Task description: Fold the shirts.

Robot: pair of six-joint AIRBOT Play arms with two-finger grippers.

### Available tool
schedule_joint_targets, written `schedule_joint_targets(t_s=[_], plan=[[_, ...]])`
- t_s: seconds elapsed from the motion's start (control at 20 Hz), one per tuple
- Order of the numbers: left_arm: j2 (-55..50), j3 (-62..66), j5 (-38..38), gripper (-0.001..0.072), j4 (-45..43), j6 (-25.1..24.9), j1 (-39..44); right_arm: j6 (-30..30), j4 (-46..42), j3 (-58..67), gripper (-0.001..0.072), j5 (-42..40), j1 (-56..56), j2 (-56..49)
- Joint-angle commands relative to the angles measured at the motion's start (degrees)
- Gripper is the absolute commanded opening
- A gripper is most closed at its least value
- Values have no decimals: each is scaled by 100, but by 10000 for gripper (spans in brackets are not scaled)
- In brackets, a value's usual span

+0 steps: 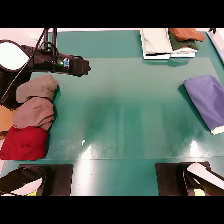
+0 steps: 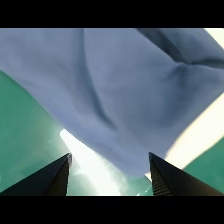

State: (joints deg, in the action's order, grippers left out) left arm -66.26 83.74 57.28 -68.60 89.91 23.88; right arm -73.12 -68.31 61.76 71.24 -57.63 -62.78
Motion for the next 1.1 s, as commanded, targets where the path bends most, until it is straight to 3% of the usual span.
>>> schedule_joint_targets(t_s=[0.0,0.15,0.3,0.55,0.8,0.85,0.9,0.95,1.05], plan=[[-4,-2,31,25,-4,-44,2,-42,-4,-179,566,9,-409,356],[-4,-2,42,25,-2,-39,2,-42,785,332,566,-168,-74,575],[-2,0,-24,25,-2,-35,0,-42,1532,688,565,-249,1150,780],[2,0,-72,25,-17,-35,2,-39,1576,708,561,-592,4015,870],[2,0,-317,25,2,-35,2,-33,1567,713,539,-796,6024,501],[2,0,-380,25,2,-35,2,-24,1567,713,376,-813,6253,433],[2,0,-444,25,2,-35,2,118,1569,713,90,-807,6457,378],[2,0,-490,26,0,-35,0,225,1572,713,20,-813,6599,337],[2,0,-538,25,0,-35,2,227,1569,710,20,-811,6763,313]])
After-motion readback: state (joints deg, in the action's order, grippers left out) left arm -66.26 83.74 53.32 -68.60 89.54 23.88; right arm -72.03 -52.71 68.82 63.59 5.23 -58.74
